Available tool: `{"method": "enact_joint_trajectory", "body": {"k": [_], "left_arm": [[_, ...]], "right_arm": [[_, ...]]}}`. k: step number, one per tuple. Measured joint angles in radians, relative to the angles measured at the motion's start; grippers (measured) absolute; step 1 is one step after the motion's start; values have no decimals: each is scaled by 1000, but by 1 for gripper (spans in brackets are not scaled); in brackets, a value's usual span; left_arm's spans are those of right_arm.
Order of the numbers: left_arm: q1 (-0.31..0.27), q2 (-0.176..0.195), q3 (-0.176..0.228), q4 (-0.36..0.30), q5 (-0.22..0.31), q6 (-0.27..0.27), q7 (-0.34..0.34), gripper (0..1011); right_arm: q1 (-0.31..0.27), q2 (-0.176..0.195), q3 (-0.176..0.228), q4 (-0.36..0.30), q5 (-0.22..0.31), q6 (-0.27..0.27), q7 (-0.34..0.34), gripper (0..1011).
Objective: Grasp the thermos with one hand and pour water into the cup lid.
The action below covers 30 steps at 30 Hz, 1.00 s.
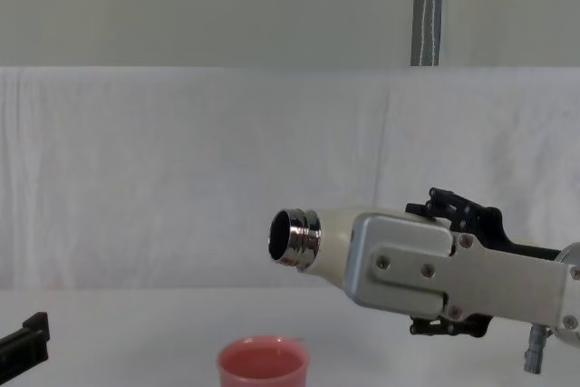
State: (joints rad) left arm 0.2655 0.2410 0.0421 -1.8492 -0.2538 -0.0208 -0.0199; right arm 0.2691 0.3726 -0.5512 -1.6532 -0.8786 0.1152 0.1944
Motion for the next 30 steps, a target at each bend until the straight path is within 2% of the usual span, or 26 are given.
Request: {"method": "enact_joint_trajectory", "body": {"k": [16, 30], "left_arm": [[0, 0, 0, 0, 0, 0, 0, 1001], [0, 0, 0, 0, 0, 0, 0, 1001]], "right_arm": [[-29, -12, 38, -20, 71, -21, -15, 950], [-90, -62, 140, -29, 277, -104, -57, 950]]}}
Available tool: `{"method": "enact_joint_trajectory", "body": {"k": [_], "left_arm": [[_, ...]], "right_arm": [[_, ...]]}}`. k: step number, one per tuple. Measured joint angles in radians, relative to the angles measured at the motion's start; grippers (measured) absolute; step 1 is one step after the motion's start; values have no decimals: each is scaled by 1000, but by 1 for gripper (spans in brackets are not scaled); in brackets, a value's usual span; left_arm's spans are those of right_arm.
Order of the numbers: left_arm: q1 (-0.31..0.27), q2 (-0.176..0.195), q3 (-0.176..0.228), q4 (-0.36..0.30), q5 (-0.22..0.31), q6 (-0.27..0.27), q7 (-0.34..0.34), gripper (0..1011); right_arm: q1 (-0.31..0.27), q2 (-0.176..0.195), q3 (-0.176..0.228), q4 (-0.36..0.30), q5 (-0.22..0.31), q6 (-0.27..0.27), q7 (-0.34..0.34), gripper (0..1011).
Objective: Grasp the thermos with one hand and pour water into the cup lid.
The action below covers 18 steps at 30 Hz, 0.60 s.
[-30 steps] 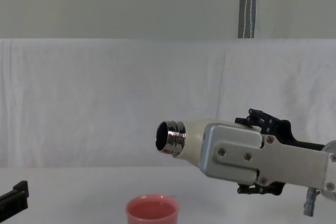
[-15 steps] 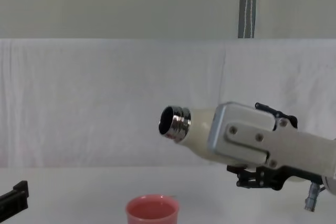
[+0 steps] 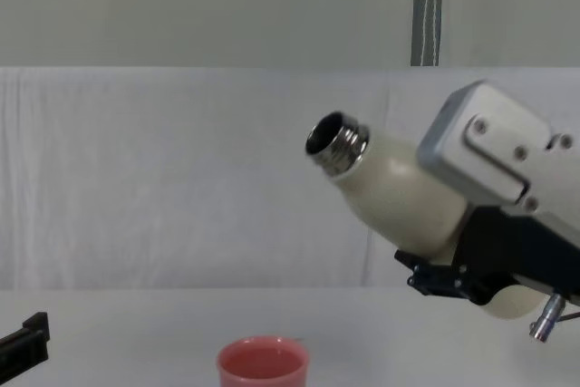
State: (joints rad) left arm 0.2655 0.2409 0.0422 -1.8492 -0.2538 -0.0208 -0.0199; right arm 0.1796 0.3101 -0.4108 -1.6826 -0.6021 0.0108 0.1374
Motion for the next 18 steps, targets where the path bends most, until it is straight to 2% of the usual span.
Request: {"method": "enact_joint_trajectory", "body": {"k": [6, 18], "left_arm": [[0, 0, 0, 0, 0, 0, 0, 1001], [0, 0, 0, 0, 0, 0, 0, 1001]], "right_arm": [[-22, -31, 48, 15, 103, -41, -12, 950], [-56, -80, 126, 38, 273, -92, -12, 950]]}}
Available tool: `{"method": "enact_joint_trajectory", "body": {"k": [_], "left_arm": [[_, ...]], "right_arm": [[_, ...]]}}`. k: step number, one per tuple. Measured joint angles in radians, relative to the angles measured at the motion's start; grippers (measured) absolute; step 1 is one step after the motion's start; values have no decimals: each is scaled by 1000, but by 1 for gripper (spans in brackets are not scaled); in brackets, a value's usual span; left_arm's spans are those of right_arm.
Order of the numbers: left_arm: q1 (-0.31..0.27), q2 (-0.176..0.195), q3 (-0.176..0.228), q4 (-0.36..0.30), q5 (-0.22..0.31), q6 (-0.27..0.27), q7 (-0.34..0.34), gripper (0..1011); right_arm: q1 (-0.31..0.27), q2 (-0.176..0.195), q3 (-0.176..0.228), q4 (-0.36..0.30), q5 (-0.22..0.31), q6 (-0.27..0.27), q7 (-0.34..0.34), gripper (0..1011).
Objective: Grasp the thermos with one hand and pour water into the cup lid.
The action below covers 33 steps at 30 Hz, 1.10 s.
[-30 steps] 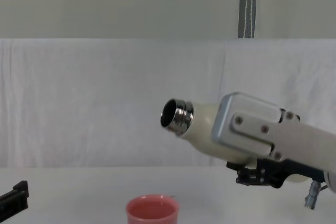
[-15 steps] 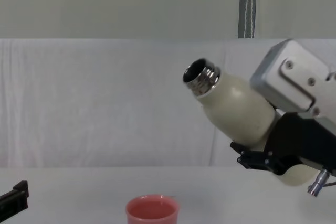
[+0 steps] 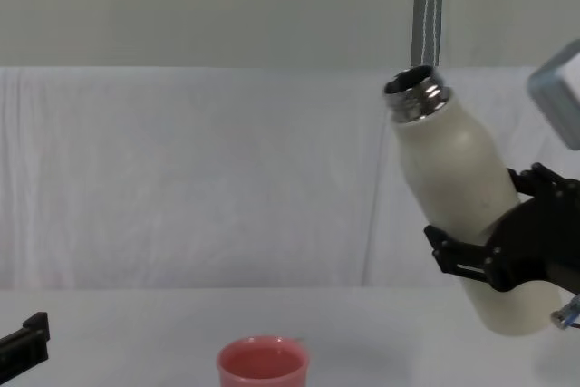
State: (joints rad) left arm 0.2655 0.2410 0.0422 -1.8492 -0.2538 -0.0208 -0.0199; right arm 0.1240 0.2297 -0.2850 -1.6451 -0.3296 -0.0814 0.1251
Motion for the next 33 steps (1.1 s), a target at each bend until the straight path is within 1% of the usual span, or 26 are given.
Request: {"method": "enact_joint_trajectory", "body": {"k": [1, 3, 4, 5, 6, 10, 11, 15, 16, 23, 28, 33], "left_arm": [[0, 0, 0, 0, 0, 0, 0, 1001], [0, 0, 0, 0, 0, 0, 0, 1001], [0, 0, 0, 0, 0, 0, 0, 1001], [0, 0, 0, 0, 0, 0, 0, 1001], [0, 0, 0, 0, 0, 0, 0, 1001], [0, 0, 0, 0, 0, 0, 0, 1001], [0, 0, 0, 0, 0, 0, 0, 1001], [0, 0, 0, 0, 0, 0, 0, 1001], [0, 0, 0, 0, 0, 0, 0, 1001], [0, 0, 0, 0, 0, 0, 0, 1001], [0, 0, 0, 0, 0, 0, 0, 1001], [0, 0, 0, 0, 0, 0, 0, 1001]], "right_arm": [[-6, -8, 13, 5, 28, -7, 1, 950], [-12, -17, 25, 9, 55, -13, 2, 950], [-19, -26, 41, 15, 86, -20, 2, 950], [-23, -32, 49, 18, 102, -23, 2, 950], [-29, -41, 62, 23, 134, -30, 3, 950], [-41, -64, 93, 35, 205, -43, 10, 950], [-46, -74, 105, 41, 237, -48, 14, 950], [-52, -88, 128, 54, 294, -54, 24, 950], [-52, -88, 128, 54, 294, -54, 24, 950], [-57, -105, 156, 76, 352, -49, 25, 950], [-59, -112, 169, 89, 374, -38, 20, 950], [-59, -117, 176, 104, 382, -27, 12, 950]]}}
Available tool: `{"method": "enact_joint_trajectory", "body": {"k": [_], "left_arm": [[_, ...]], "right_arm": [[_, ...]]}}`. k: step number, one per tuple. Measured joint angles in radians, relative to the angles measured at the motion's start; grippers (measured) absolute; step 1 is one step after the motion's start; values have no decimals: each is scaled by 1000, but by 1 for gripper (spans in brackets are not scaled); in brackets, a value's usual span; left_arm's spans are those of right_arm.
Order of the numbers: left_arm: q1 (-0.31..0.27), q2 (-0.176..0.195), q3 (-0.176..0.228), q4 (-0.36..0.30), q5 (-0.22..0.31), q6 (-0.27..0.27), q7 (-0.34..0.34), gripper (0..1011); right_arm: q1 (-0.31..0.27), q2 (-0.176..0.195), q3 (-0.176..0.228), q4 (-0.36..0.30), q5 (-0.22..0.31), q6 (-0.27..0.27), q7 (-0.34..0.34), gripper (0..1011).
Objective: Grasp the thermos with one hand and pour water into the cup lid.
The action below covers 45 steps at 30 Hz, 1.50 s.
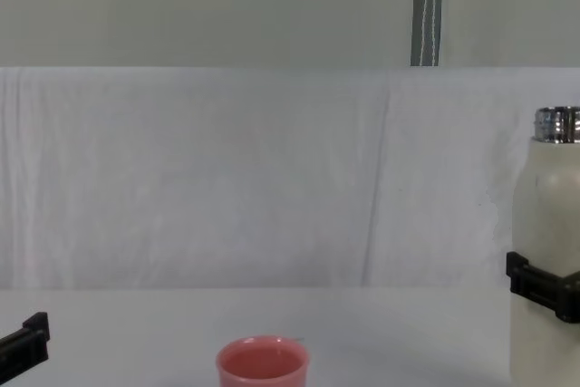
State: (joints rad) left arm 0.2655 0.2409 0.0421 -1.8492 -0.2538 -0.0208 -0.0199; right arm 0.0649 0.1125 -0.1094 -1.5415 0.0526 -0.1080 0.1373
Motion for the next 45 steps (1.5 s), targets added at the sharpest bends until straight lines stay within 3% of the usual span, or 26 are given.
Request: {"method": "enact_joint_trajectory", "body": {"k": [20, 45], "left_arm": [[0, 0, 0, 0, 0, 0, 0, 1001], [0, 0, 0, 0, 0, 0, 0, 1001]], "right_arm": [[5, -25, 12, 67, 39, -19, -5, 950], [6, -29, 15, 87, 56, -38, 1, 950]]}}
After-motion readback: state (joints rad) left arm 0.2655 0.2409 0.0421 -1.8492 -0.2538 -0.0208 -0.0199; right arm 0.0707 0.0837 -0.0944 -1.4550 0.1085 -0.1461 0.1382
